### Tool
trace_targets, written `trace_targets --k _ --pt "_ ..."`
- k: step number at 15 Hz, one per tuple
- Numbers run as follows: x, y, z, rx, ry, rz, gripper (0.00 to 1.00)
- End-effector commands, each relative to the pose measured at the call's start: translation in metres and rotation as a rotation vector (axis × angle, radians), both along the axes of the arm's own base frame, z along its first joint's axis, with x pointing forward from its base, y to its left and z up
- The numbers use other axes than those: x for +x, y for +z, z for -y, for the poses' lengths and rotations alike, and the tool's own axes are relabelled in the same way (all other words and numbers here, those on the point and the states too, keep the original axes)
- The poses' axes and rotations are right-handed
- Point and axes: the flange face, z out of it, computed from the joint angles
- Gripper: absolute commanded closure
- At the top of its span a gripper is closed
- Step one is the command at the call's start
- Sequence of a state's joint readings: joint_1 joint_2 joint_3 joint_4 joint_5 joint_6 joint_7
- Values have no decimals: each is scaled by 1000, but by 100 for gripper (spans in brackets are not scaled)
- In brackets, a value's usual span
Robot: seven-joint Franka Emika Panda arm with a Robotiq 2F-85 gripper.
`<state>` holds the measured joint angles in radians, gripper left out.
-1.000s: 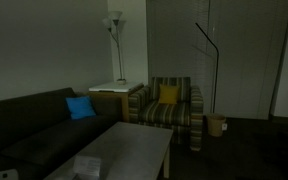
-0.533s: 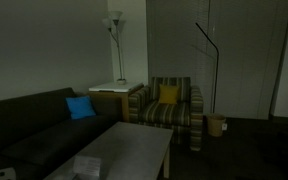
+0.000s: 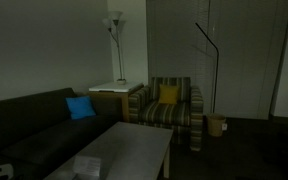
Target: Place the blue mug on the white plate
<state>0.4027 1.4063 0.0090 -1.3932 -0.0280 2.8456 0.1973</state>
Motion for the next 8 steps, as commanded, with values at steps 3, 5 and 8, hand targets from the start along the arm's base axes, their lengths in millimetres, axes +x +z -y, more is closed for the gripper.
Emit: trace_targets --k 3,5,8 --pt "-6 26 24 -36 -47 -2 97" --pt "-6 30 34 -39 -72 9 97" --pt "-8 31 57 -47 -125 48 97"
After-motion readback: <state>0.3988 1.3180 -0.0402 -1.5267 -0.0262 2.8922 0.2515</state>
